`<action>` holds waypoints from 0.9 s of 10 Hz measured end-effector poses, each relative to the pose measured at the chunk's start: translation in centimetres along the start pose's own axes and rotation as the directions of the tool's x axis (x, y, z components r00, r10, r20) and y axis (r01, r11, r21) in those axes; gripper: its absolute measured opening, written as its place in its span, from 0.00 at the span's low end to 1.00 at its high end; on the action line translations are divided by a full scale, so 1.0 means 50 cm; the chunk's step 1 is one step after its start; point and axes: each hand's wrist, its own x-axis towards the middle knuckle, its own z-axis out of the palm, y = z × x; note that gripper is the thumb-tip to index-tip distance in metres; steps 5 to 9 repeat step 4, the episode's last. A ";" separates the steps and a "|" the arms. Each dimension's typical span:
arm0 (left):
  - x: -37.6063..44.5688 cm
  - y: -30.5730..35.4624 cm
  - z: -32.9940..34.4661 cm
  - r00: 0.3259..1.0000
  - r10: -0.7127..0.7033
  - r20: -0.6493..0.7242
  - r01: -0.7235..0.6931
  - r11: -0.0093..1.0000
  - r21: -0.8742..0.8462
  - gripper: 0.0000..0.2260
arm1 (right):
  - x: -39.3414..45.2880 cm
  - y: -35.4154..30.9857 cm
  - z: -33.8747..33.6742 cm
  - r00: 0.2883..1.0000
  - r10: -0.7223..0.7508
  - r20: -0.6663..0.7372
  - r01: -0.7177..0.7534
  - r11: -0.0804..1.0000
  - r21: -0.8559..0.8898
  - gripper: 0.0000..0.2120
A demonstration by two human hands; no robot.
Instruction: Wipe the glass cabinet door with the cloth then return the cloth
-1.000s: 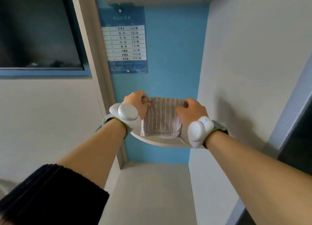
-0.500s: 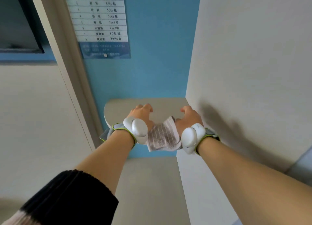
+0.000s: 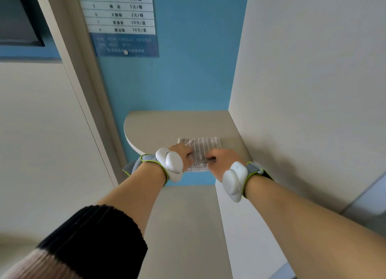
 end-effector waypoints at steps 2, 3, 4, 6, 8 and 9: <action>-0.033 0.003 0.011 0.983 -0.077 -0.168 0.077 0.997 -0.006 0.13 | -0.016 -0.002 -0.014 0.999 -0.029 -0.013 0.030 0.997 0.066 0.15; -0.063 0.005 0.001 0.970 -0.106 -0.217 0.109 0.994 0.005 0.12 | -0.041 -0.008 -0.028 0.997 -0.080 -0.021 0.082 0.991 0.104 0.07; -0.100 0.021 -0.018 0.932 -0.198 -0.304 0.201 0.979 -0.022 0.11 | -0.076 -0.008 -0.050 0.994 -0.094 -0.058 0.102 0.983 0.154 0.09; -0.100 0.021 -0.018 0.932 -0.198 -0.304 0.201 0.979 -0.022 0.11 | -0.076 -0.008 -0.050 0.994 -0.094 -0.058 0.102 0.983 0.154 0.09; -0.100 0.021 -0.018 0.932 -0.198 -0.304 0.201 0.979 -0.022 0.11 | -0.076 -0.008 -0.050 0.994 -0.094 -0.058 0.102 0.983 0.154 0.09; -0.100 0.021 -0.018 0.932 -0.198 -0.304 0.201 0.979 -0.022 0.11 | -0.076 -0.008 -0.050 0.994 -0.094 -0.058 0.102 0.983 0.154 0.09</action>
